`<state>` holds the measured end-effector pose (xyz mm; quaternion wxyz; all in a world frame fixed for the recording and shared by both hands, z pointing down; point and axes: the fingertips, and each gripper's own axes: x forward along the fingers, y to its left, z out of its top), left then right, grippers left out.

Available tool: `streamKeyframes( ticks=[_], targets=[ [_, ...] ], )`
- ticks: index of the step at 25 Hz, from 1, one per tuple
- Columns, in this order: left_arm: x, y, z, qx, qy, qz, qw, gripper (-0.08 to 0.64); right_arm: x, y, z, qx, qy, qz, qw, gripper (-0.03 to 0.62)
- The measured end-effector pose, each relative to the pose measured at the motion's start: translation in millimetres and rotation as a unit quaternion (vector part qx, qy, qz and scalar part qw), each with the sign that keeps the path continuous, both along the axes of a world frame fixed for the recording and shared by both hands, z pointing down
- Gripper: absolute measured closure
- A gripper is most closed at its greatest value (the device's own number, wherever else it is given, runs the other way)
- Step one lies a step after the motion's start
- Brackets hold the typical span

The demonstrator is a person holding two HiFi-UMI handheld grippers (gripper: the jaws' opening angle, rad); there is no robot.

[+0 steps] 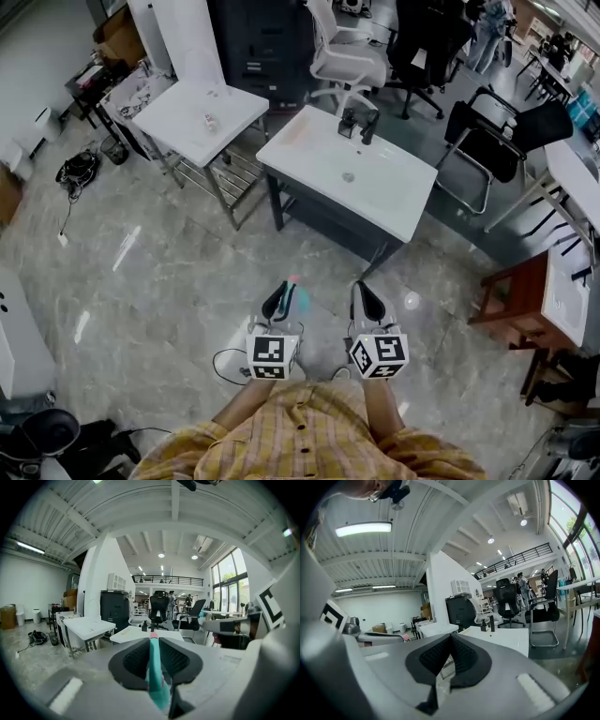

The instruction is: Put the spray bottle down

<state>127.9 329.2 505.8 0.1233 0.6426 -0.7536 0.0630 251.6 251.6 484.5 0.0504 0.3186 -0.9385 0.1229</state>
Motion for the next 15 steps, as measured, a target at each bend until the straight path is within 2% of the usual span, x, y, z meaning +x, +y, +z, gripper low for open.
streamKeyframes(
  ticks=[8,15],
  targets=[
    [-46,-3,4,0.005,0.015,0.014,0.9998,0.494,-48,11,-2,0.009,0.006,0.007,1.0,0.592],
    [-77,-23,11,0.003,0.017,0.025,0.9995,0.494,-81,-9,6,0.007,0.013,0.014,1.0,0.592]
  ],
)
